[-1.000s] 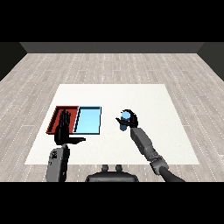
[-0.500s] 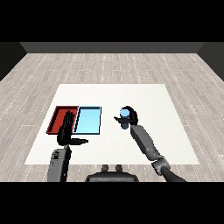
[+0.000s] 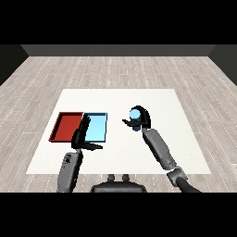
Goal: Pick the blue can and put it in the blue box
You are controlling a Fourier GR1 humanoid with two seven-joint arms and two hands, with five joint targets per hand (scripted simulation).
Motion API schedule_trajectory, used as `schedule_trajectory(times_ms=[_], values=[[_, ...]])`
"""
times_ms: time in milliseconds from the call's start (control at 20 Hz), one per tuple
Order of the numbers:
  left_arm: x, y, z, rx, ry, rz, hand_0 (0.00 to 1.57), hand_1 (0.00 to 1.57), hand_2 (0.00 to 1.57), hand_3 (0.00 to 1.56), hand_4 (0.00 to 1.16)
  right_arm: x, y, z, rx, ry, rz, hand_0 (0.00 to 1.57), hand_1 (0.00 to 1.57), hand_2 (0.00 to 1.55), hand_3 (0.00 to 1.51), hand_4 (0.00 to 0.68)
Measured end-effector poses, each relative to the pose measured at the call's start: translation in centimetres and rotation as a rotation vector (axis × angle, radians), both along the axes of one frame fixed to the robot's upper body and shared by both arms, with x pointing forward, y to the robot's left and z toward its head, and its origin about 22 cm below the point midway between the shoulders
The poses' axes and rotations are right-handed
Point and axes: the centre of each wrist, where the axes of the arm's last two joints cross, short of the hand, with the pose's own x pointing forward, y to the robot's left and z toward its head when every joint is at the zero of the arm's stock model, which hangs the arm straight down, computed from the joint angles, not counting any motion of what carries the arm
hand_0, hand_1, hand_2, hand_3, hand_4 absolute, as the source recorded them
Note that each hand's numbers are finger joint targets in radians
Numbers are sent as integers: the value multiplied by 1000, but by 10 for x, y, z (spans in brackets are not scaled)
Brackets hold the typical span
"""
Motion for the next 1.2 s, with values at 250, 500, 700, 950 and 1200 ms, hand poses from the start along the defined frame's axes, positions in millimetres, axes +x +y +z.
schedule_trajectory(times_ms=[250,500,700,950,1200], values=[[0,-20,-8,3,37,-23,0,0,0,0,0,-7,0,18,-41,-31,6,1435,1435,1452,1404,606],[8,-31,-11,-8,57,-58,0,0,0,0,0,-33,6,18,-61,-41,11,1435,1435,1452,1404,606],[7,-45,-17,-32,97,-97,0,0,0,0,0,-50,14,24,-72,-54,16,1442,1442,1452,1397,611],[6,-61,-18,-44,139,-123,0,0,0,0,0,-51,12,26,-81,-66,37,1460,1460,1460,1398,610],[13,-80,-31,-29,157,-127,0,0,0,0,0,-57,28,30,-82,-64,59,1487,1487,1467,1400,609]])
